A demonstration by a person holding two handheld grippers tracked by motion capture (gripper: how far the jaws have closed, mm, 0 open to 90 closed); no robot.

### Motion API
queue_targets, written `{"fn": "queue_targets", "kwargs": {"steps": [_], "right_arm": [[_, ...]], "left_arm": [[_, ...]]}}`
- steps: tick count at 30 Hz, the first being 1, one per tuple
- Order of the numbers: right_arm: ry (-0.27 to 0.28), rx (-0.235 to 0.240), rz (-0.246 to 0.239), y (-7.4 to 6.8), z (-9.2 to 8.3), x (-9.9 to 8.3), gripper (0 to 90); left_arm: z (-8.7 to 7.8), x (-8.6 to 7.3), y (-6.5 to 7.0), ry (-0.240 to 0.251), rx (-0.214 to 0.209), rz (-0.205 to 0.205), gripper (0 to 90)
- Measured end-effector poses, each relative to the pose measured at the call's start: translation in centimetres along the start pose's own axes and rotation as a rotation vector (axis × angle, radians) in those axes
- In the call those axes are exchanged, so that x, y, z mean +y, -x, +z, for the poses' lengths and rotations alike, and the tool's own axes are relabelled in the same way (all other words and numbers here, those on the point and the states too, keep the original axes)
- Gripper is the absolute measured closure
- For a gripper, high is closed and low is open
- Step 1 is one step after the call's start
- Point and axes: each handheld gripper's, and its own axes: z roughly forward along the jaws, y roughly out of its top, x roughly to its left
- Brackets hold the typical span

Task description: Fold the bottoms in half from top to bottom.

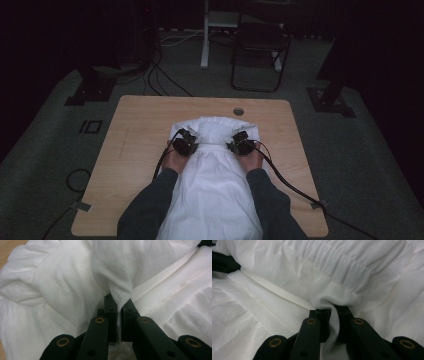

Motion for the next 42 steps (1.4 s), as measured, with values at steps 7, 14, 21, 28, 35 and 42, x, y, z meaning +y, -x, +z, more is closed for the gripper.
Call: {"fn": "queue_targets", "kwargs": {"steps": [7, 14, 21, 28, 35, 42], "right_arm": [[0.096, -0.014, -0.078, -0.8, -4.1, 0.9, 84.8], [0.277, 0.063, -0.141, -1.8, -12.9, 1.5, 84.8], [0.193, 0.103, -0.245, -5.1, -14.8, -3.9, 84.8], [0.043, 0.177, -0.244, -7.0, -11.9, -9.3, 84.2], [-0.030, 0.187, -0.221, -7.4, -9.2, -9.7, 83.9], [-0.024, 0.058, -0.288, -6.0, -6.2, -7.3, 84.2]], "left_arm": [[-5.3, 0.7, -0.2, 0.162, -0.039, -0.035, 87.6], [-13.8, 0.8, 2.1, 0.345, -0.106, 0.037, 87.5], [-14.3, -4.5, 5.4, 0.237, -0.185, 0.082, 87.2], [-8.6, -9.4, 6.7, 0.001, -0.228, 0.099, 86.6], [-7.0, -7.9, 5.1, 0.003, -0.155, 0.125, 86.5], [-4.7, -5.6, 3.8, 0.025, -0.091, 0.066, 86.4]]}}
